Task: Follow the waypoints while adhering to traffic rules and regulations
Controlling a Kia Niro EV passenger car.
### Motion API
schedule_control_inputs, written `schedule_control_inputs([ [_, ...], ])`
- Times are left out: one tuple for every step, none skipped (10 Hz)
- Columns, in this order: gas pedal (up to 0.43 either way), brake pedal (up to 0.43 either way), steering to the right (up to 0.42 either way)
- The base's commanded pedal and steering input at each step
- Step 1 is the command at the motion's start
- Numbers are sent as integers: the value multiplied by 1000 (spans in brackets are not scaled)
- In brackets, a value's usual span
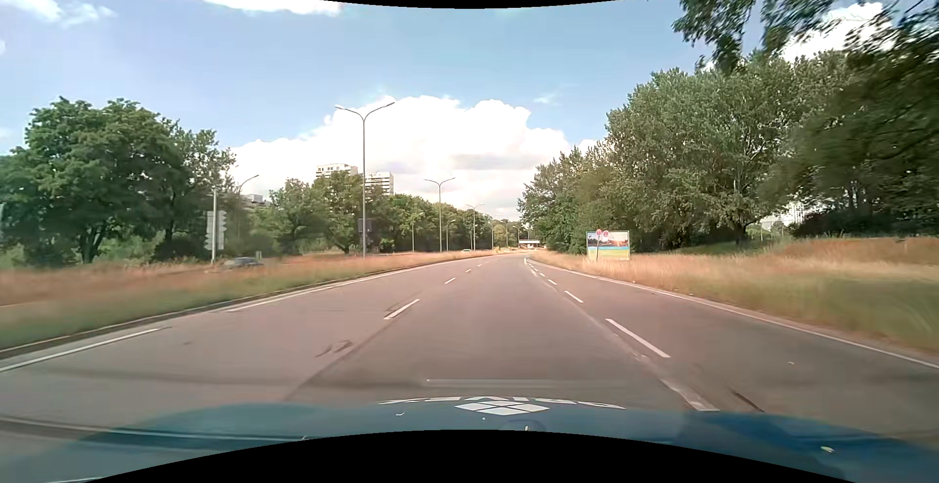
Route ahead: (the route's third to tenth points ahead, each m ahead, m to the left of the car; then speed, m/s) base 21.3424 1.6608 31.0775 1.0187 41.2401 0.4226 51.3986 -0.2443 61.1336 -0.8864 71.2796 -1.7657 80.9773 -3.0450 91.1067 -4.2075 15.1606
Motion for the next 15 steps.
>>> schedule_control_inputs([
  [189,0,8],
  [189,0,8],
  [189,0,8],
  [189,0,8],
  [189,0,8],
  [189,0,8],
  [189,0,8],
  [189,0,7],
  [189,0,6],
  [189,0,6],
  [189,0,6],
  [189,0,5],
  [189,0,5],
  [189,0,6],
  [189,0,6],
])
